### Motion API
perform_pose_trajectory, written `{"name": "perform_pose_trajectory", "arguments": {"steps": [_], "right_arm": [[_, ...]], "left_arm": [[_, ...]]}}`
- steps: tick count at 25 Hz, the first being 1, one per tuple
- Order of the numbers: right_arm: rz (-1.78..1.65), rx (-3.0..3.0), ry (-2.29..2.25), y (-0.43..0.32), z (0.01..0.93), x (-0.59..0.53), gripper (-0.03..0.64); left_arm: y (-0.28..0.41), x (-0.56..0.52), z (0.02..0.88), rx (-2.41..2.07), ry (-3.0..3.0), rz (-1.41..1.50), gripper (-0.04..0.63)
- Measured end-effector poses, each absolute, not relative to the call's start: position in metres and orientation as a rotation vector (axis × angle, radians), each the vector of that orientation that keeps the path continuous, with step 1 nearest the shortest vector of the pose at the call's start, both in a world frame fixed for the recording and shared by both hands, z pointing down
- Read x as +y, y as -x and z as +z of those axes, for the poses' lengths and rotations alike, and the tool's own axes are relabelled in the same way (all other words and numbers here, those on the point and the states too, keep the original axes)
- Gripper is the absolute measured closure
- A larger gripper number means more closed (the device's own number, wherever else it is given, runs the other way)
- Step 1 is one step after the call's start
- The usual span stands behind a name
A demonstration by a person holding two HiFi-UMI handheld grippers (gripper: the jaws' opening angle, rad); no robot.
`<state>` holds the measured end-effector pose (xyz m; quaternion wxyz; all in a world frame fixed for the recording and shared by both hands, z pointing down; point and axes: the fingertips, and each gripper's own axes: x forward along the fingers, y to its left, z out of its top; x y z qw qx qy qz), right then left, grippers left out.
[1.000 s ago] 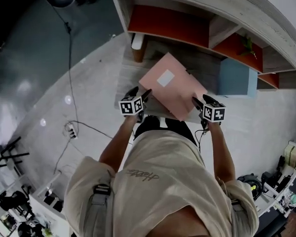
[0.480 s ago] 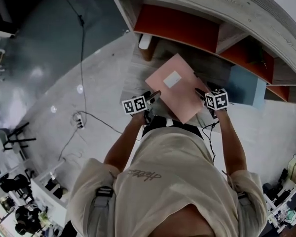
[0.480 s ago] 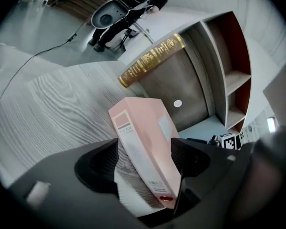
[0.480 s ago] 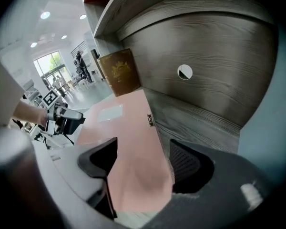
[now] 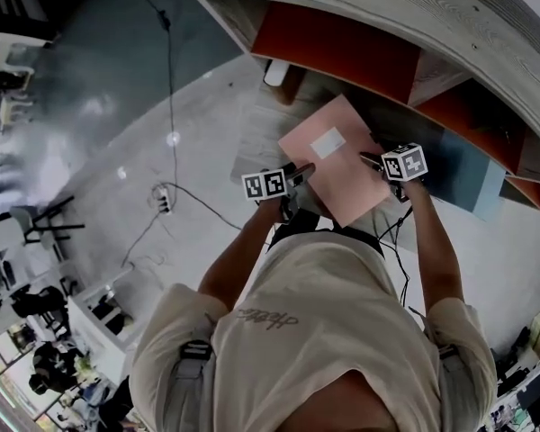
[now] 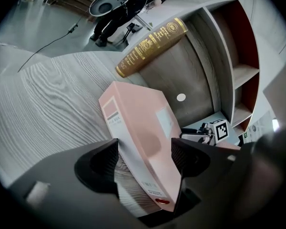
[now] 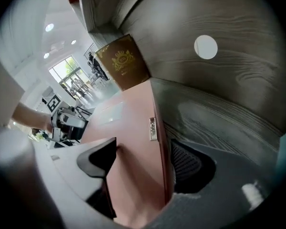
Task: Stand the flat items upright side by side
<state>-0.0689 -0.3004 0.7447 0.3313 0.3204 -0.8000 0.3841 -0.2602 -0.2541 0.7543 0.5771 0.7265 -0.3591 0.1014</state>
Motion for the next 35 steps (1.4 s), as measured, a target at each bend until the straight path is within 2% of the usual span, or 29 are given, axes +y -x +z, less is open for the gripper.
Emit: {"name": "perform_pose_trajectory", "arguments": {"steps": [12, 20, 35], "right_arm": [[1.145, -2.081, -0.707, 0.084, 0.762, -0.305, 0.215], [1.159, -2.075, -0.740, 0.093, 0.755, -0.296, 0.239], [1.034, -2.166, -0.910, 0.102, 0.704, -0.270, 0.245]], "left_arm": [[0.258, -0.256, 0.768, -0.843, -1.657, 0.317, 0.221], [0.269, -0.266, 0.756, -0.841, -1.717, 0.379, 0.258], [0.278, -0.278, 0.703, -0.859, -1.998, 0.441, 0.262]]}}
